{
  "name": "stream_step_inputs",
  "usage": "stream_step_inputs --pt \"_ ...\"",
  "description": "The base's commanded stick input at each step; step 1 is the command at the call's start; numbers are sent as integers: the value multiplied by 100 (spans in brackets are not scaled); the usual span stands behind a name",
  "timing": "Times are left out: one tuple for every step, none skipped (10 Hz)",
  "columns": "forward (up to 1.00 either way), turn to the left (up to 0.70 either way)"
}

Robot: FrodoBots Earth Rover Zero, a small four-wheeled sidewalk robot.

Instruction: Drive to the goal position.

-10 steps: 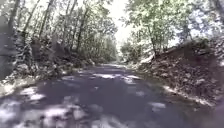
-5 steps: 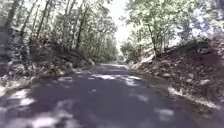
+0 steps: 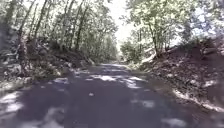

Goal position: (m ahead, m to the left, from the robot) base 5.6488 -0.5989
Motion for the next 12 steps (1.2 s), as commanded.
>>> stream_step_inputs --pt "45 0" --pt "45 0" --pt "45 0" --pt "45 0" --pt "45 0" --pt "45 0" --pt "45 0" --pt "45 0" --pt "45 0" --pt "45 0" --pt "45 0" --pt "45 0"
